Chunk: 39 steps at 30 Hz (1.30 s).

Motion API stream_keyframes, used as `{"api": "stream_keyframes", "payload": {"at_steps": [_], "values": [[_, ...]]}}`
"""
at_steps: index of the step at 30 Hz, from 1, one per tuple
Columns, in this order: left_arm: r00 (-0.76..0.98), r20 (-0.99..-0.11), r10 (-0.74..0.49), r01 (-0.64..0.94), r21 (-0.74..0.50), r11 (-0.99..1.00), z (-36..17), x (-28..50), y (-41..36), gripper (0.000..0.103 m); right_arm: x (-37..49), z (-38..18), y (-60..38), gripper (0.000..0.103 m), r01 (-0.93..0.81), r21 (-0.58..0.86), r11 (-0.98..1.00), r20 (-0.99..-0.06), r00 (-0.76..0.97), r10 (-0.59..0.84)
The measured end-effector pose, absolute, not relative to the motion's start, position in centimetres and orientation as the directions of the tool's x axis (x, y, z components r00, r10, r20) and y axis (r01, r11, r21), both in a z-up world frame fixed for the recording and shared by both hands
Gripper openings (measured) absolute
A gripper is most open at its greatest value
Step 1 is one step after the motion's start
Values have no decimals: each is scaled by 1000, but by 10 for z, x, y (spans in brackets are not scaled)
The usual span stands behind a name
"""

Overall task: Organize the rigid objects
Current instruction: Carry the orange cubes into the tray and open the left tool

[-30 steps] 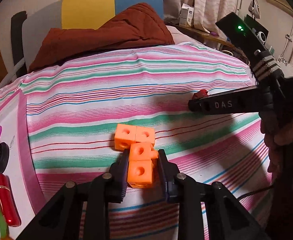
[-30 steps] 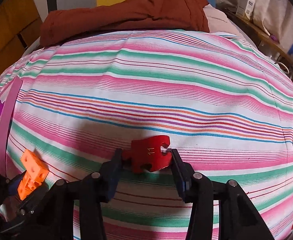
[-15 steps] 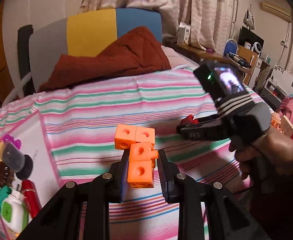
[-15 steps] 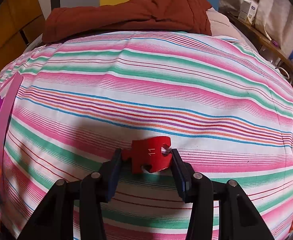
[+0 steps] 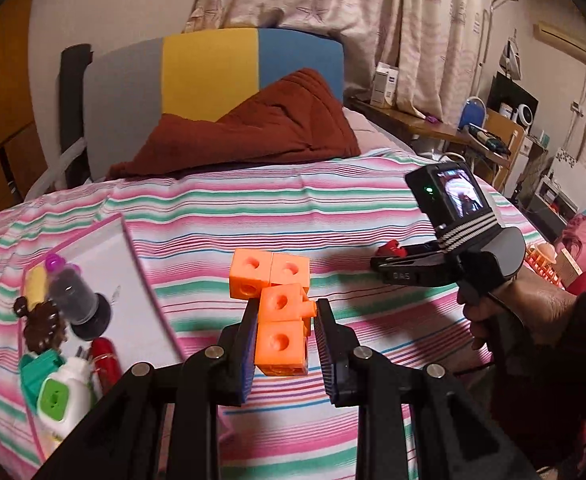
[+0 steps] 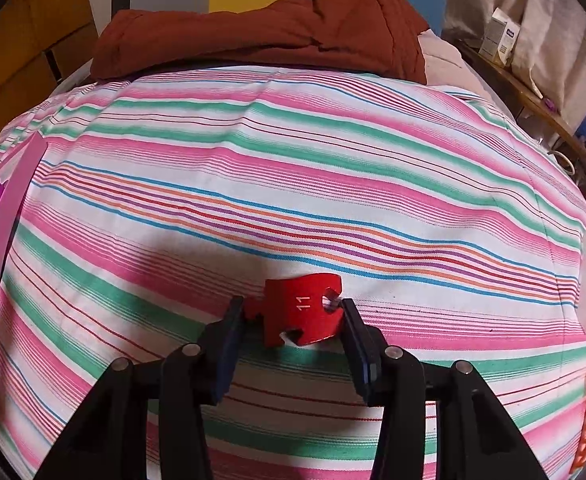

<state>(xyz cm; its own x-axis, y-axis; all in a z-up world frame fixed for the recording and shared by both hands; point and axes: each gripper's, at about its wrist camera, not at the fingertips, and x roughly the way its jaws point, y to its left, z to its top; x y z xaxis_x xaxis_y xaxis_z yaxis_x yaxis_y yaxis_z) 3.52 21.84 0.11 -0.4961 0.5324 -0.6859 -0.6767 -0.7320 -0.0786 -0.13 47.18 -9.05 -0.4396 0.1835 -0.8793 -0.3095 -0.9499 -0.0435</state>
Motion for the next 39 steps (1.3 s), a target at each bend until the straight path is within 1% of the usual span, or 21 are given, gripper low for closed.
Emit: {"api": "stream_keyframes", "payload": {"at_steps": [7,13,15,18,23,26,28,30,32,34,37,39], "values": [[-510,-682,524,-622,-128,-773,5,25,172,26,-1,-91,469,47,-303,-60,-951,-872,-448,198],[-548,-676,493,-534,-172,-828,9,14,98,26,-1,-91,468,47,-303,-65,-951,-872,-446,201],[-540,-675,502,-516,-206,-831,6,12,72,26,0,-90,468,47,-302,-65,-951,-872,-446,201],[-535,-687,492,-504,-208,-838,-2,15,56,26,-1,-90,466,47,-302,-70,-951,-872,-445,205],[-496,-716,491,-493,-234,-838,-17,12,60,26,0,-89,466,47,-302,-70,-951,-873,-443,205],[-491,-732,472,-496,-211,-843,-22,5,72,26,1,-89,465,47,-300,-75,-951,-872,-442,208],[-479,-732,484,-506,-220,-834,-26,0,78,26,1,-89,465,47,-301,-74,-951,-873,-442,207],[-489,-761,427,-484,-171,-858,-35,-6,87,26,1,-89,464,47,-300,-76,-951,-873,-441,209],[-451,-776,440,-474,-209,-855,-45,-11,88,26,1,-89,464,47,-300,-79,-951,-872,-441,211],[-436,-790,431,-473,-206,-857,-55,-12,90,26,1,-90,464,47,-300,-81,-951,-873,-440,213],[-453,-792,410,-475,-175,-862,-59,-11,90,29,0,-90,464,47,-299,-82,-951,-873,-439,213],[-449,-794,409,-470,-180,-864,-59,-12,87,32,0,-90,464,47,-298,-82,-951,-873,-438,213]]}}
